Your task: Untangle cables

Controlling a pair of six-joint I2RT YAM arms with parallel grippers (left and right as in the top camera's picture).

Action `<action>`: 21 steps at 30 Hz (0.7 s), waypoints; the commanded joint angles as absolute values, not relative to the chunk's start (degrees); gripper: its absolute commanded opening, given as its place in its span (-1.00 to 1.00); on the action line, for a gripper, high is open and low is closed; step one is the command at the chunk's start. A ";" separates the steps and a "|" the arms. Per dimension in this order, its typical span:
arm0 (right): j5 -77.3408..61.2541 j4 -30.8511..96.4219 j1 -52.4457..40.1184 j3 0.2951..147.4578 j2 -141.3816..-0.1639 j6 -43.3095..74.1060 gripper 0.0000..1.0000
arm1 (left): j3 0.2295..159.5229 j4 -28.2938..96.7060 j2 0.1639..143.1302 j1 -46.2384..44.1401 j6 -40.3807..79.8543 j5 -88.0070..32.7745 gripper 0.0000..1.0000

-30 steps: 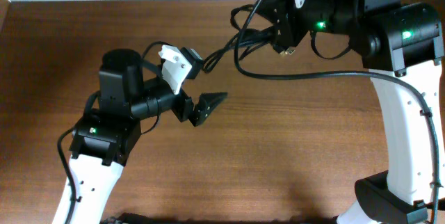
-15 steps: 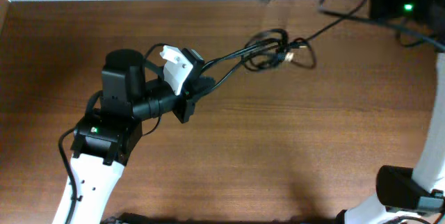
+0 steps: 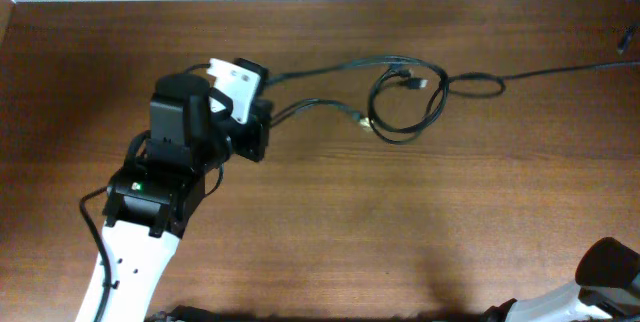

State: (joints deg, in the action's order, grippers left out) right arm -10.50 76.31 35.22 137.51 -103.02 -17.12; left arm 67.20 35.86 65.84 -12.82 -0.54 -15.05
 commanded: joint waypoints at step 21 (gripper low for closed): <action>-35.70 73.47 35.94 138.17 -106.08 -20.84 -0.92 | 67.51 31.46 65.67 14.61 44.05 -7.44 -1.00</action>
State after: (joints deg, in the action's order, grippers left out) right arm -21.02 73.87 36.03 137.51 -105.67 -17.82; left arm 67.20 34.02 65.91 15.03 46.15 7.62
